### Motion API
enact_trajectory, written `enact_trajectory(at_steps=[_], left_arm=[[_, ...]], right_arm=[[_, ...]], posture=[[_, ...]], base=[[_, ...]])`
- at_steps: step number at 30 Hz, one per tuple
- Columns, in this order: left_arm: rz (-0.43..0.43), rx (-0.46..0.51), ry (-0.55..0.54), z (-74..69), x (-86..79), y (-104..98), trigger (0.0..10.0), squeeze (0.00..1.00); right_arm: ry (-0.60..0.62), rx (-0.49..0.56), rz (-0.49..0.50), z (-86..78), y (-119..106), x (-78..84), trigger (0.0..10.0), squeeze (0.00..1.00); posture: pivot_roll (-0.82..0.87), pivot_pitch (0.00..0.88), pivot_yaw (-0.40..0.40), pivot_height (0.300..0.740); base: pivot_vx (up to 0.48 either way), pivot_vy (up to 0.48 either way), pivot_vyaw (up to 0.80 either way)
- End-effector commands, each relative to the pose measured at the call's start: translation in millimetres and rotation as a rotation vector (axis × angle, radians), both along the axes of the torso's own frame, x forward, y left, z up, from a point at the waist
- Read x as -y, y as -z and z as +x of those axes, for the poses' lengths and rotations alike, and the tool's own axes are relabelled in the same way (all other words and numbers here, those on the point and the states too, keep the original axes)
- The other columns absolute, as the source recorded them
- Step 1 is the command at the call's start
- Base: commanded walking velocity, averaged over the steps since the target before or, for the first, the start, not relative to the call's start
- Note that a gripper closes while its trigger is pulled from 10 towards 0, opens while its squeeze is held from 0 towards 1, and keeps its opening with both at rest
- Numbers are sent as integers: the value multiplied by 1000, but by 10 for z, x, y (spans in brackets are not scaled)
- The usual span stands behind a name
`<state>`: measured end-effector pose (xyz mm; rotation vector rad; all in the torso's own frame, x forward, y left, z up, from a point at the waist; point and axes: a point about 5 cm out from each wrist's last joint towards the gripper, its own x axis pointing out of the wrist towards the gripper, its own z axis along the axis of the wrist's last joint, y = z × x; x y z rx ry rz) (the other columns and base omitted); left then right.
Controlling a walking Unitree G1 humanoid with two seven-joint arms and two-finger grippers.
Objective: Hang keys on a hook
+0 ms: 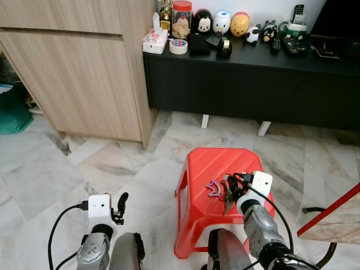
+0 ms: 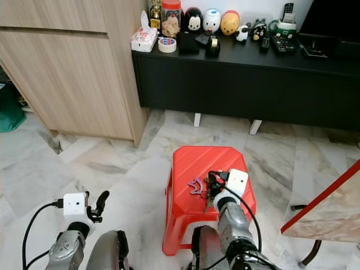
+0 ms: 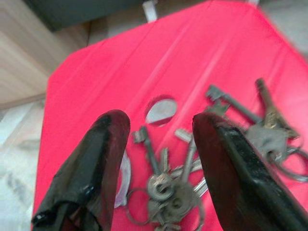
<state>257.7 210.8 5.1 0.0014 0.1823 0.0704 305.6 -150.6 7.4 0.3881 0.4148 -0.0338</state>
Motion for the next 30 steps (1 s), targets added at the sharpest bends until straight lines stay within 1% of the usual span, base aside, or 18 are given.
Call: enact_trajectory(at_steps=[1,4,5,7,8,17,21,23,30], left_arm=[[23,-6,19,-19,-1,7,10000,0],[24,-10,22,-28,5,16,10000,0],[24,-10,22,-28,5,16,10000,0],[24,-12,22,-28,5,17,10000,0],[25,-12,22,-27,5,17,10000,0],[29,-13,25,-24,5,16,10000,0],[30,-14,27,-22,8,16,10000,0],[30,-14,27,-19,7,15,10000,0],[32,-15,25,-25,5,19,10000,0]], right_arm=[[-13,-36,17,-39,55,-4,10000,0],[-13,-70,19,-106,127,-1,10000,0],[-13,-70,19,-106,127,-1,10000,0],[25,-99,50,-149,175,28,10000,0],[30,-102,49,-160,185,38,10000,0],[56,-65,58,-180,182,83,10000,0],[42,-88,55,-213,218,76,10000,0],[21,-116,48,-253,262,56,10000,0],[25,-127,49,-283,289,65,10000,0]], posture=[[39,111,-49,572],[39,115,-50,572],[39,115,-50,572],[40,115,-48,572],[40,115,-48,572],[34,114,-46,572],[35,114,-46,572],[35,116,-48,572],[36,116,-47,572]], base=[[0,0,0],[0,0,0],[0,0,0],[0,0,0],[0,0,0],[0,0,0],[0,0,0],[0,0,0],[0,0,0]])
